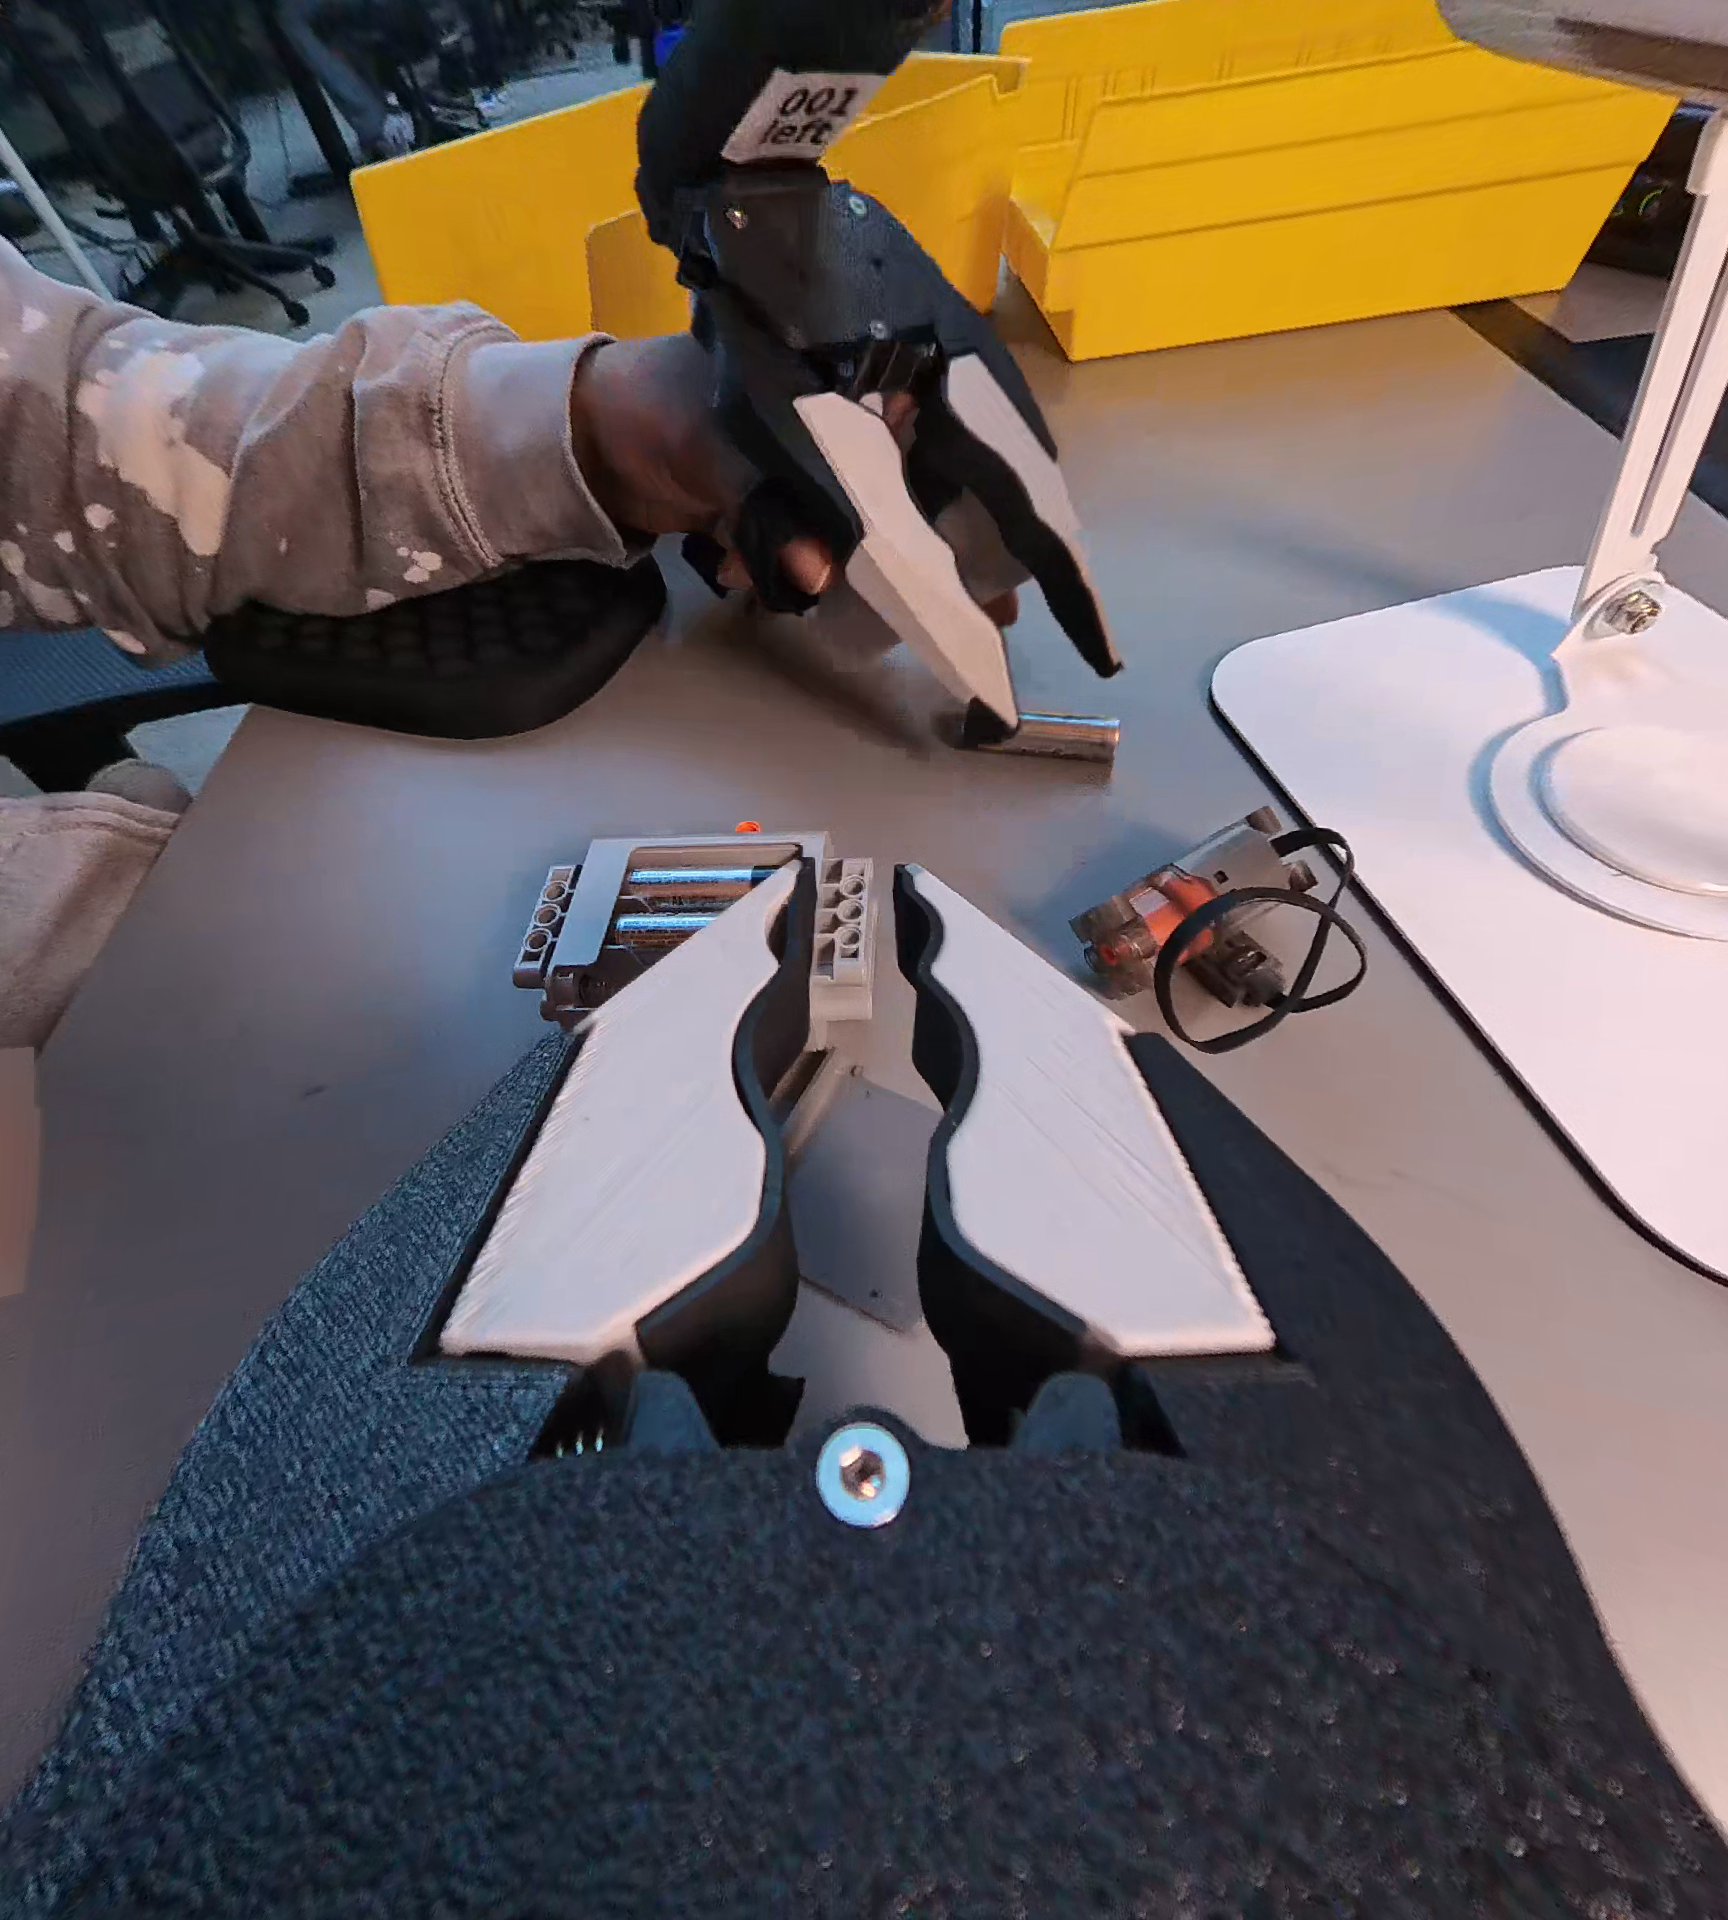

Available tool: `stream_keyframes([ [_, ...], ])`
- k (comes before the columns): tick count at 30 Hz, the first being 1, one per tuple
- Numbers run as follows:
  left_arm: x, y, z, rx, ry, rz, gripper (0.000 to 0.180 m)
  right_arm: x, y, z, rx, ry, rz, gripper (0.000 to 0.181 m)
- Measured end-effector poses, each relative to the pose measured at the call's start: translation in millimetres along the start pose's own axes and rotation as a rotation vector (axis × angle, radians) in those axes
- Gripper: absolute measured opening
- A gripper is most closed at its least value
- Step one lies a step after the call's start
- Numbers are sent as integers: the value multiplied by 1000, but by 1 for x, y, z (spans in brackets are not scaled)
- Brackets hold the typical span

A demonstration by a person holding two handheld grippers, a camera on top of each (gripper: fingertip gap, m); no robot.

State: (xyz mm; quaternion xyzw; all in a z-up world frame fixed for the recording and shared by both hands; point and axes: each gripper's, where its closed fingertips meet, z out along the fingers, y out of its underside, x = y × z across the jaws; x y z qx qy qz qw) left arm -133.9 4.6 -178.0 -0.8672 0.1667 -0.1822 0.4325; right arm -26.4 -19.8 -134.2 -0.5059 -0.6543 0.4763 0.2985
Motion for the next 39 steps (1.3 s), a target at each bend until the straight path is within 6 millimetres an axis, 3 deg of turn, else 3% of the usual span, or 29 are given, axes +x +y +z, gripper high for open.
stream_keyframes([
  [3, -14, 23, 8, -134, -130, 111, 33, 4, 0, 0, 0, 26, 2, 14],
  [5, -8, 23, 9, -140, -129, 170, 11, 7, -1, -1, 2, 45, 7, 14],
  [8, -4, 17, 7, -116, -134, 240, 11, 12, -5, -2, 20, 80, 4, 14],
  [10, 28, -5, 2, 38, 18, 276, 12, 11, -9, -1, 42, 91, 4, 15],
  [12, 58, -29, -10, 194, 67, 421, 11, 9, -16, 1, 72, 77, 58, 21],
  [15, 89, -35, -10, 256, 33, 623, 12, -2, -33, 5, 161, -21, 216, 43],
  [17, 101, -36, -7, 277, -4, 713, 12, -7, -31, 9, 144, -64, 265, 34],
  [19, 105, -37, -7, 290, -49, 785, 12, -5, -14, 16, 50, -32, 236, 25],
  [21, 106, -35, -6, 282, -67, 833, 12, -9, -13, 16, 70, -65, 246, 14],
  [27, 106, -42, -11, 345, -53, 765, 13, -8, -22, 10, 134, -72, 235, 13],
  [30, 104, -40, -14, 338, 50, 627, 14, -8, -28, 1, 182, -56, 177, 12],
  [35, 120, -43, -24, 355, 261, 463, 12, -20, -37, -5, 241, -121, 141, 13],
  [39, 120, -32, -20, 279, 296, 480, 12, -18, -23, -3, 149, -77, 48, 16],
])
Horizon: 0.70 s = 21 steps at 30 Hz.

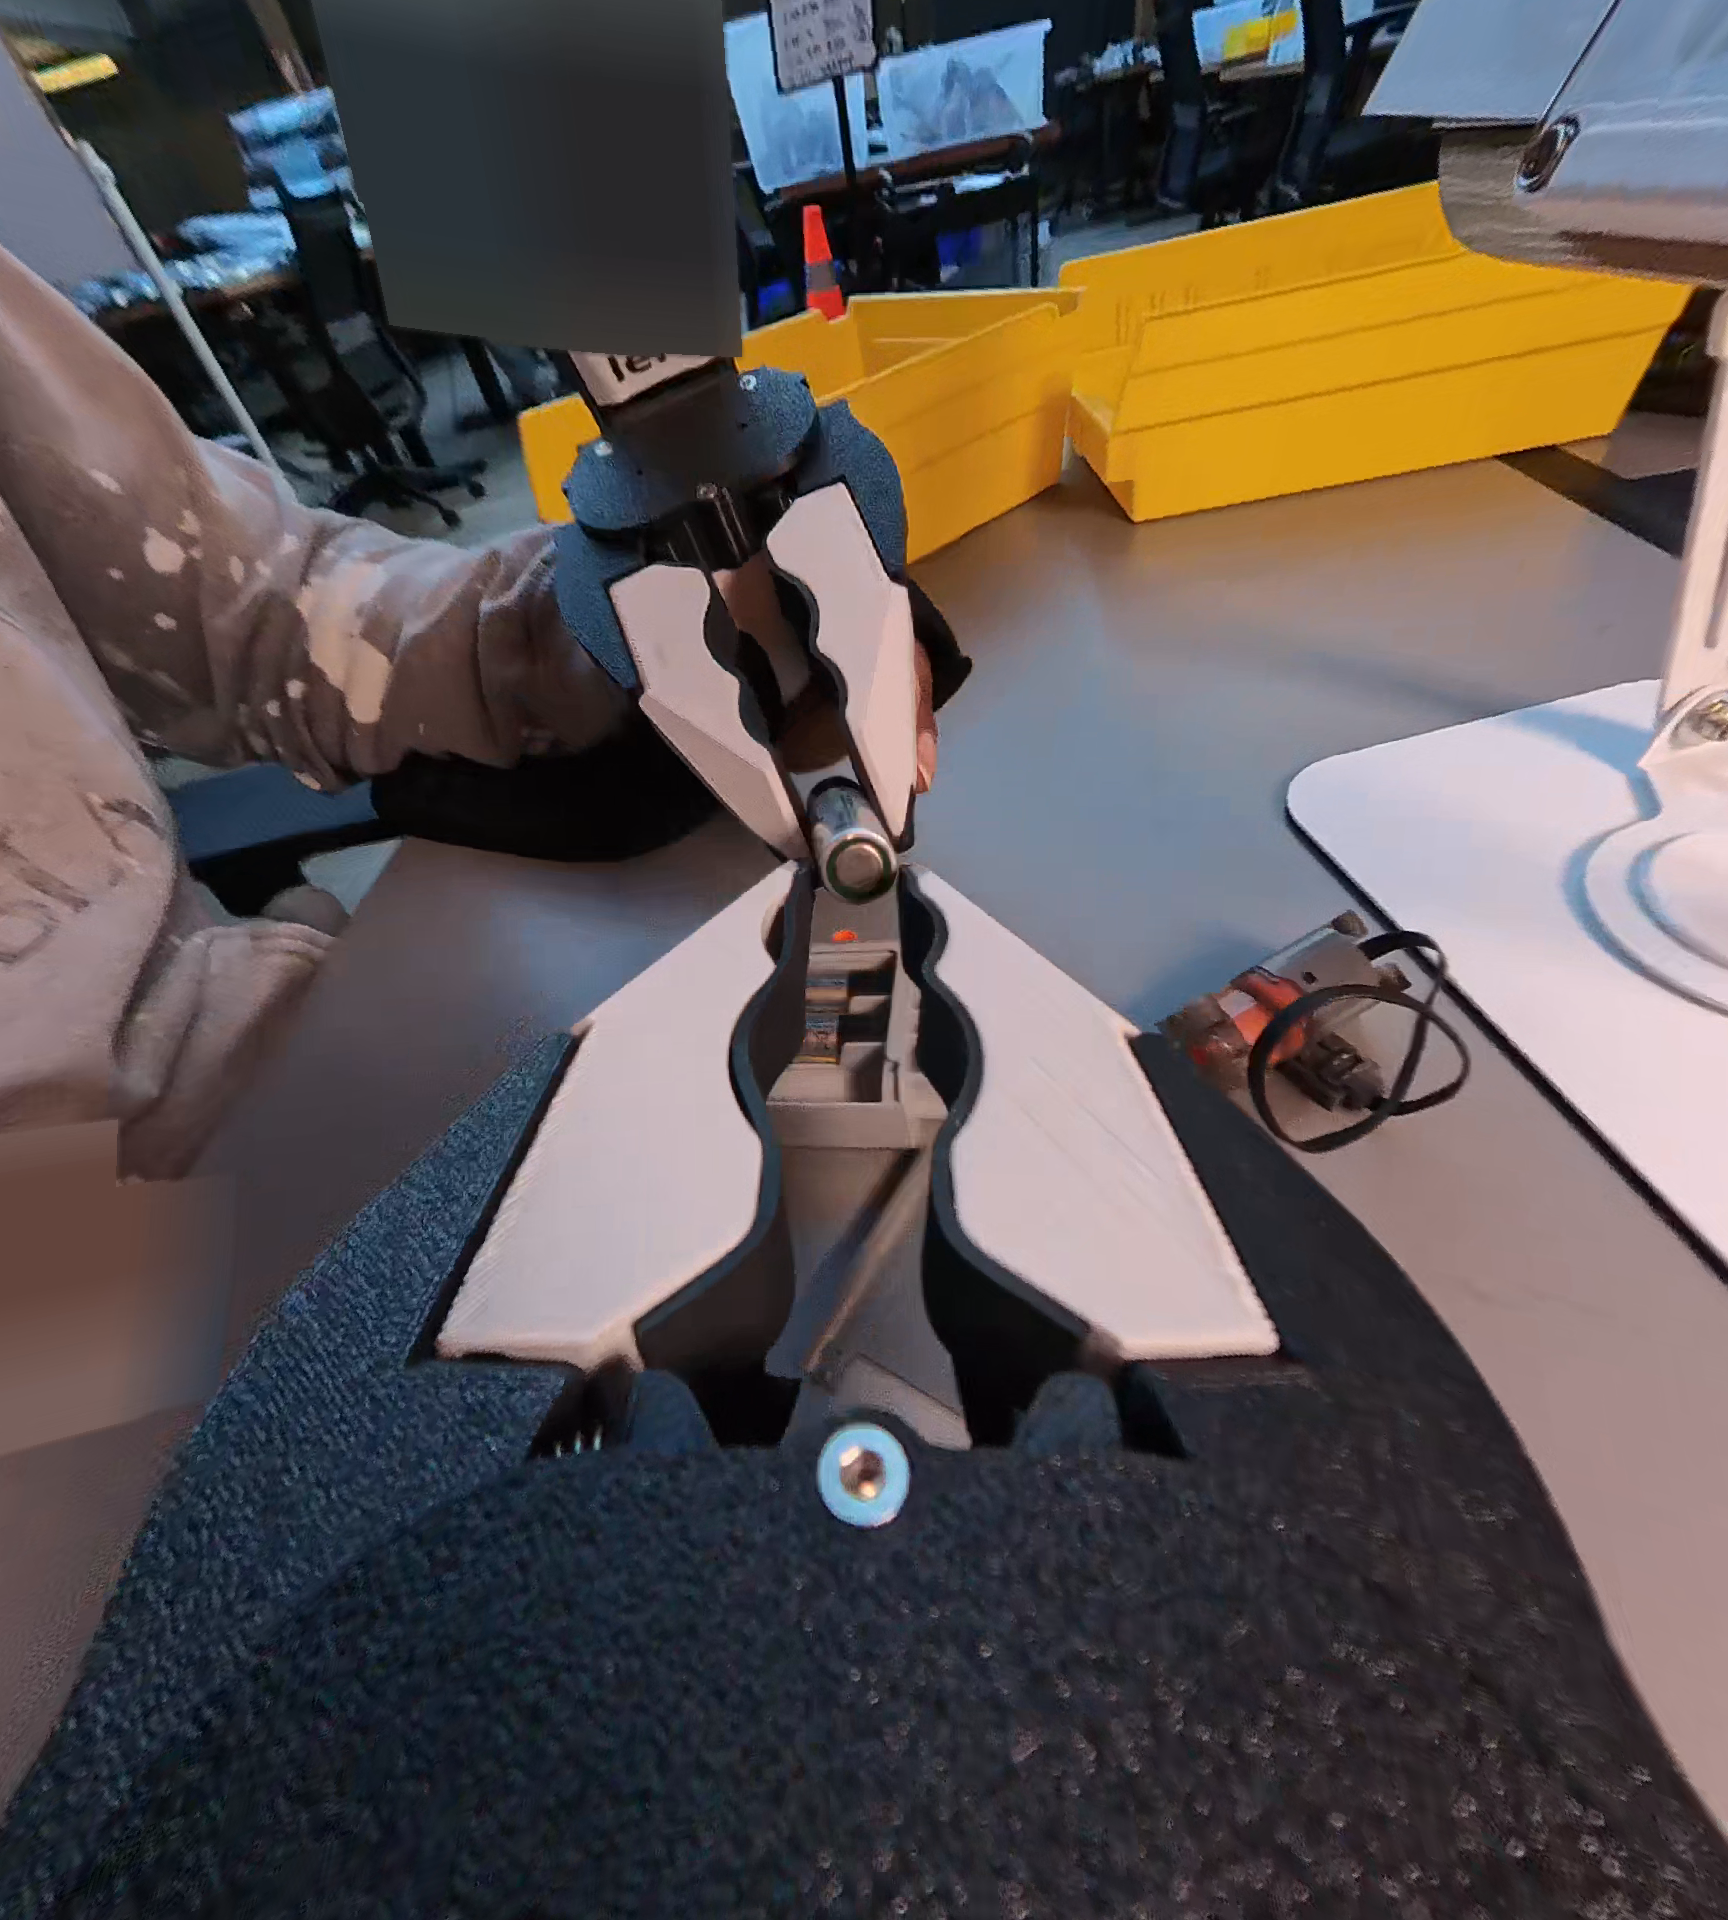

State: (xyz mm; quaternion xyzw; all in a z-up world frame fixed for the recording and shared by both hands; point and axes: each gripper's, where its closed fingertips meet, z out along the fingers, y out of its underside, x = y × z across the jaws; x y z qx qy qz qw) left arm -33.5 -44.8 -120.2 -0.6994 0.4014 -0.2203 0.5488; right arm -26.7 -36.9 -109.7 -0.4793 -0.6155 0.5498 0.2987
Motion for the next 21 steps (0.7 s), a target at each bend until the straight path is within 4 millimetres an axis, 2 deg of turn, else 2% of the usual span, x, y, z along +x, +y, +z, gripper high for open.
stream_keyframes([
  [2, 5, 9, 3, -49, 25, 12, 12, 2, 4, 2, -41, 50, -85, 30],
  [6, 8, 15, 6, -78, 61, -17, 11, -3, 12, 10, -149, 104, -281, 16],
  [14, 17, -3, 0, 30, 166, -160, 11, -8, 35, 14, -295, 99, -374, 14],
  [18, 12, 2, -1, 14, 148, -197, 11, -4, 29, 17, -291, 169, -457, 21],
  [21, 12, 1, -2, 17, 147, -216, 11, -6, 28, 17, -298, 164, -447, 15],
])
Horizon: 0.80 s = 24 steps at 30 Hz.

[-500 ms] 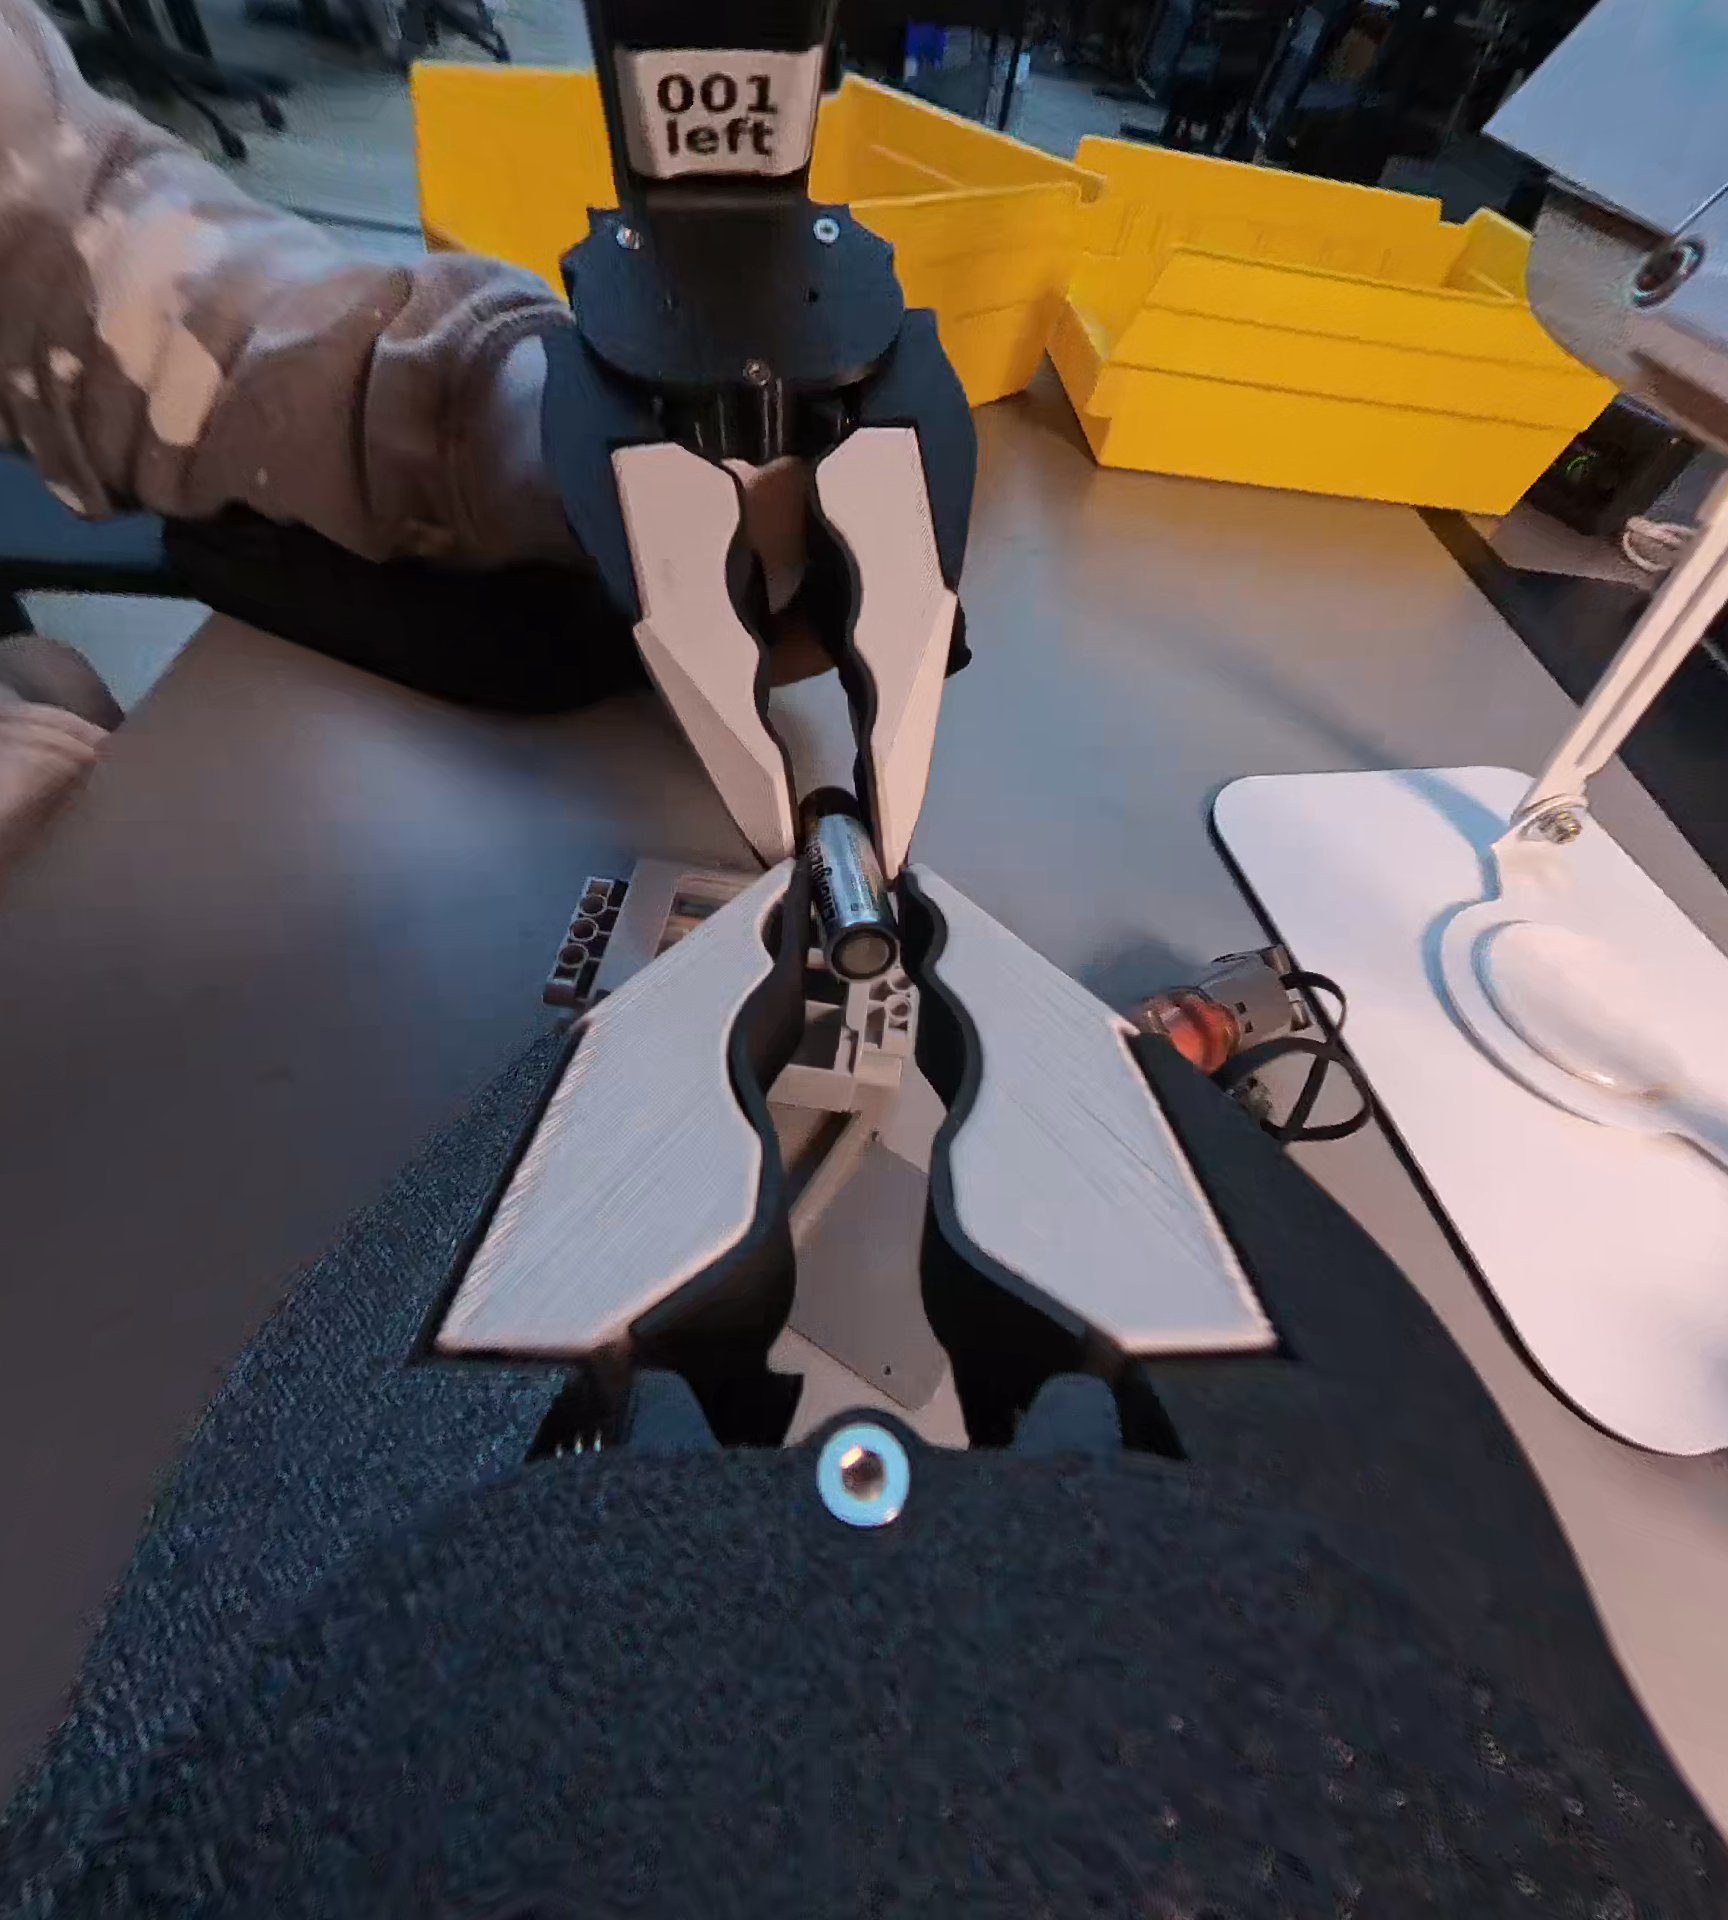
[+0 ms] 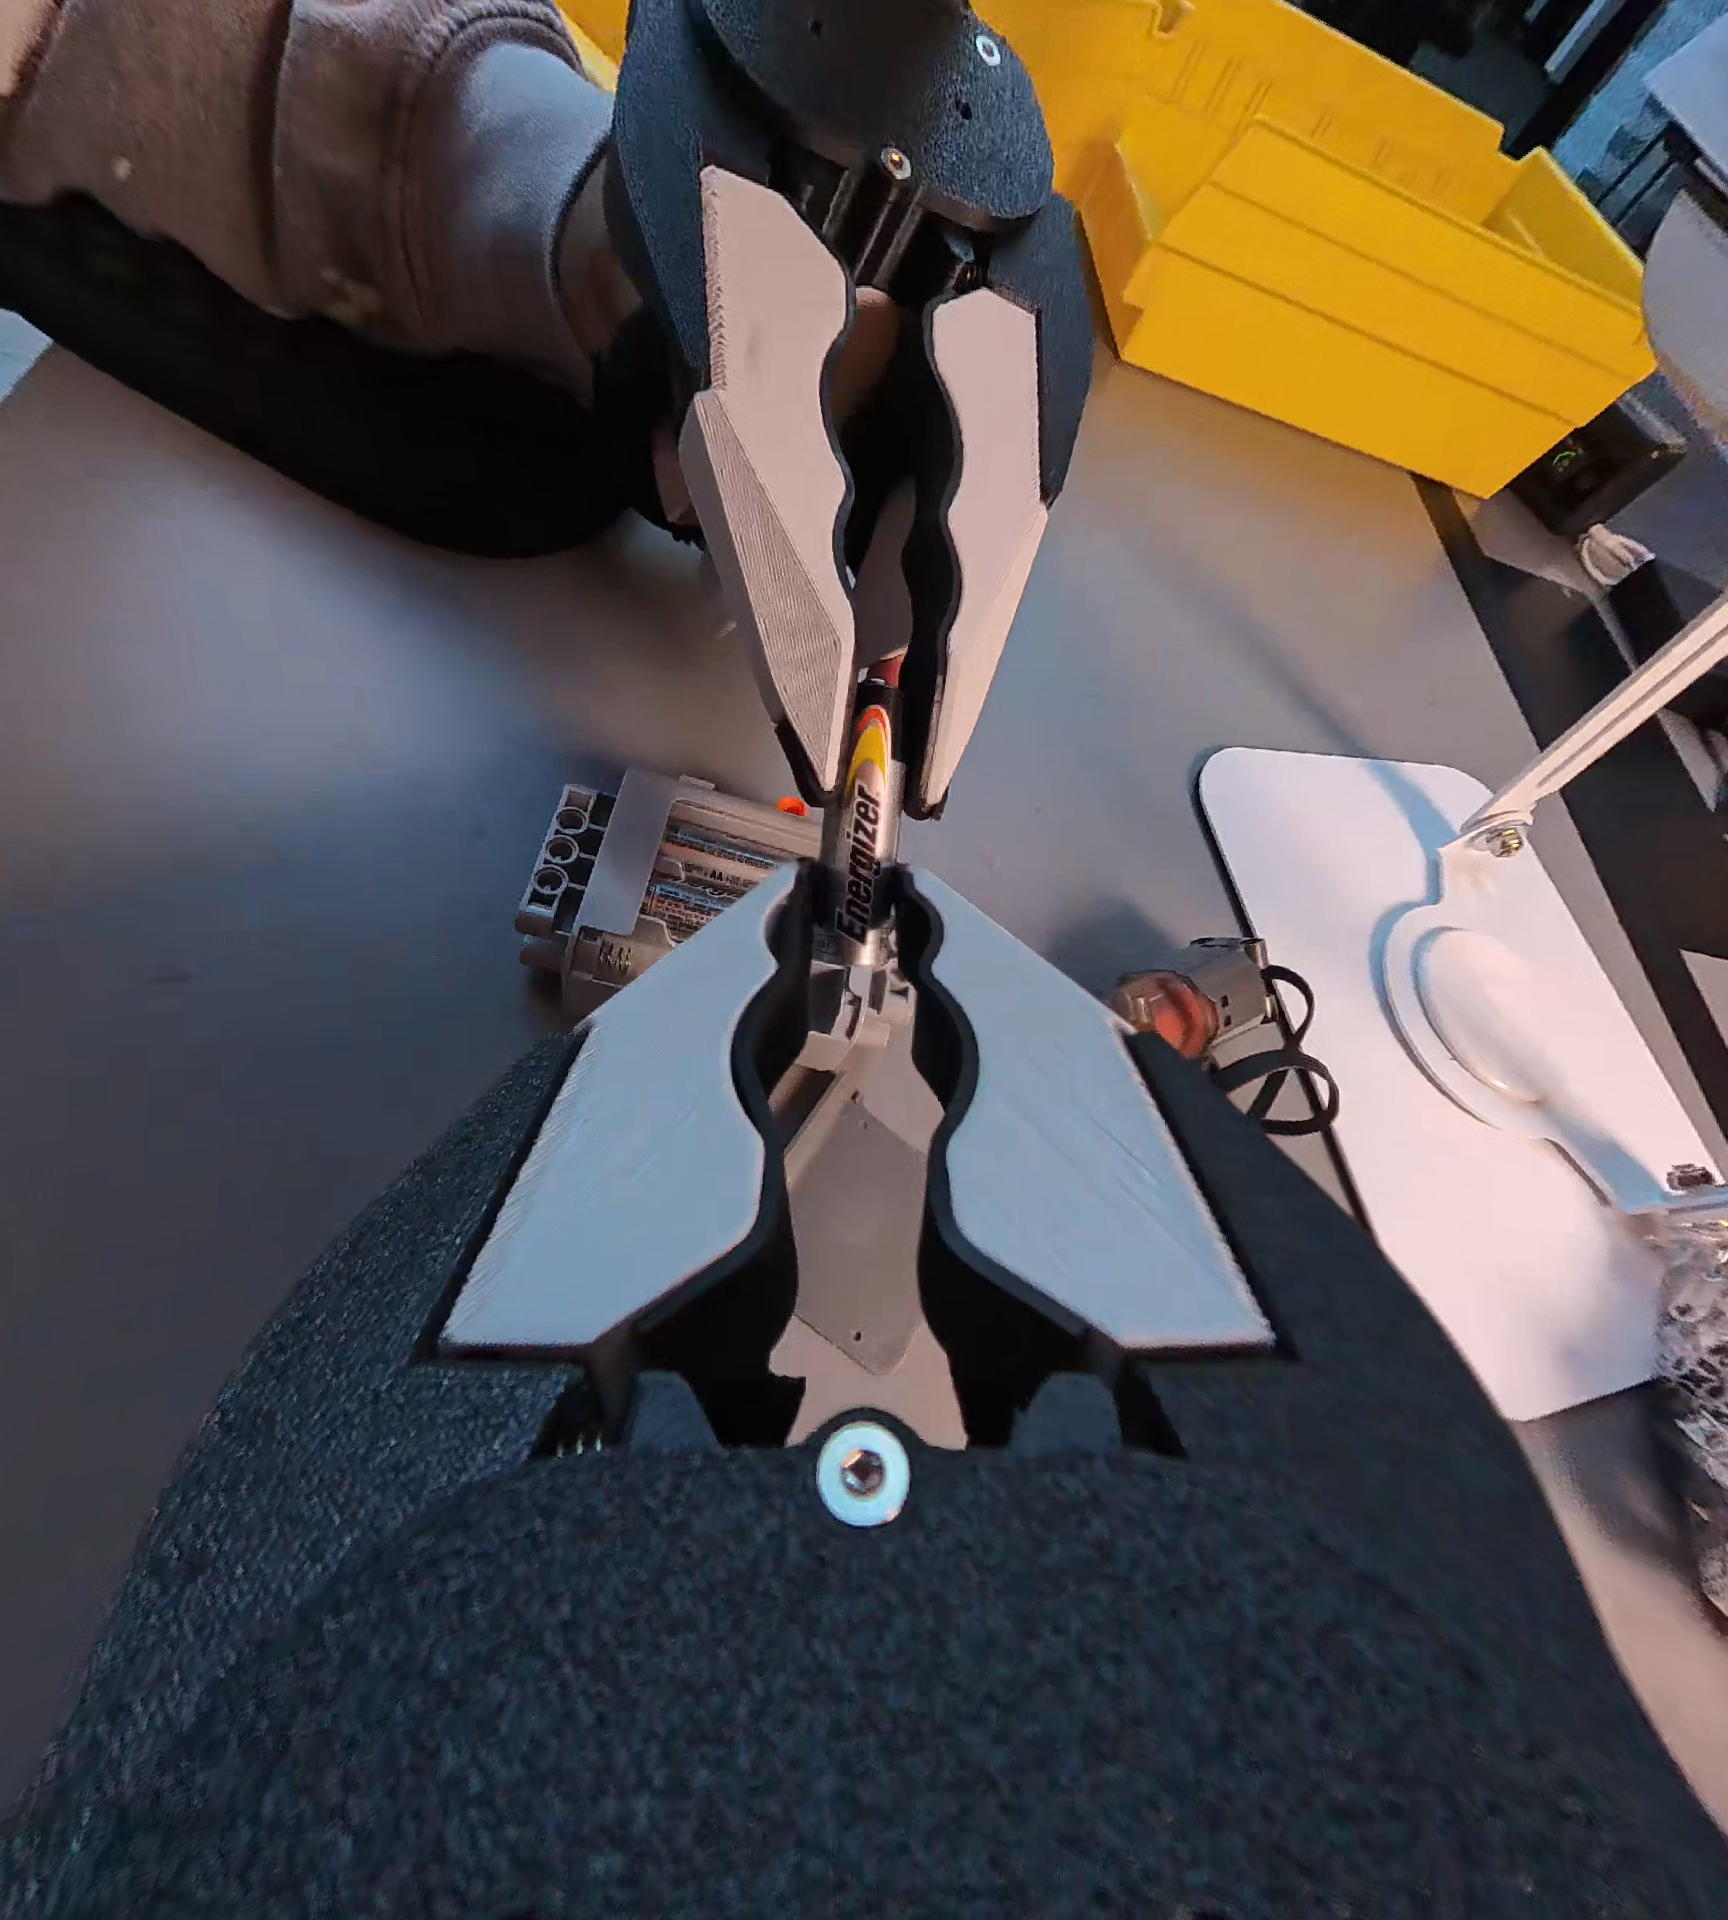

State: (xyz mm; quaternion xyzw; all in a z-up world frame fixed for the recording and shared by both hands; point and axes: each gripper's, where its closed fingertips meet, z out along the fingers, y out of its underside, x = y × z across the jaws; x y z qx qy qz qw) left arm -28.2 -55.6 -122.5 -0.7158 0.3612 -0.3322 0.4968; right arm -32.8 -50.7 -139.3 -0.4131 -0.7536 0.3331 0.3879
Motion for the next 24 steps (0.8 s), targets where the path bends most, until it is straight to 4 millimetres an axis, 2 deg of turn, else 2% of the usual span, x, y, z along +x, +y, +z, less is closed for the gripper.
stream_keyframes([
  [5, -8, -6, -1, 49, -46, -31, 13, 6, -1, 0, 9, -19, 171, 14],
  [9, -15, -21, -13, 148, -22, -141, 18, 15, -20, -6, 163, -7, 316, 13],
  [14, -12, -42, -19, 296, 73, -288, 12, 22, -35, -12, 311, 1, 380, 13],
  [16, -12, -44, -18, 316, 88, -316, 11, 21, -35, -10, 311, 9, 371, 13],
  [21, -12, -17, -2, 137, 58, -297, 11, 4, -6, 9, 88, -34, 292, 17],
  [24, -11, 3, 10, 8, 25, -273, 11, -1, 6, 12, 12, -51, 269, 20],
])
